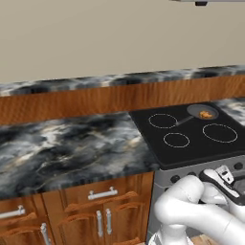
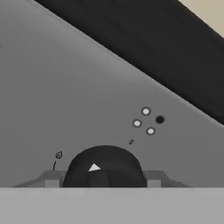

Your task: Pick the croissant and place it on the pan. Then turn on the stove to warm the croissant.

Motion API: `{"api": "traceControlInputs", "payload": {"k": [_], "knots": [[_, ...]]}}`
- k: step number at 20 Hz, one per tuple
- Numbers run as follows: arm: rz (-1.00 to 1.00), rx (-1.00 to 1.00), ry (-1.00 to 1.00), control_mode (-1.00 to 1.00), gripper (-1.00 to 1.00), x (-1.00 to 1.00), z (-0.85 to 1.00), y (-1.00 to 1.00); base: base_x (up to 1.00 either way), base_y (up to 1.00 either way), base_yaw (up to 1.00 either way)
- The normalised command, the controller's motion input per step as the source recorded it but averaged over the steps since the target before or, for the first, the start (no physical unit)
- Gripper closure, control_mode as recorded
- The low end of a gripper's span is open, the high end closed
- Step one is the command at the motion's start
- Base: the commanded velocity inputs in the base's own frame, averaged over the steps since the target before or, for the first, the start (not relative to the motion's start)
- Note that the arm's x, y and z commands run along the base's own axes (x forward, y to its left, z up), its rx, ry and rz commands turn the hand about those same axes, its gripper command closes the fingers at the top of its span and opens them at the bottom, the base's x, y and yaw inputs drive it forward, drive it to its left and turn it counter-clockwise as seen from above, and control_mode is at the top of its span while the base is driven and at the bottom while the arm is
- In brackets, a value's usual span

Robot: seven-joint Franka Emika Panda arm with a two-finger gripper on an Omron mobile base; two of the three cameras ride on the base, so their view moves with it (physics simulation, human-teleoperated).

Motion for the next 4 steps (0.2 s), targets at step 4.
{"api": "traceControlInputs", "payload": {"k": [4], "knots": [[0.49, -0.12, -0.03, -1.00, 1.00, 0.03, -0.01, -0.52, 0.00, 0.00, 0.00]]}}
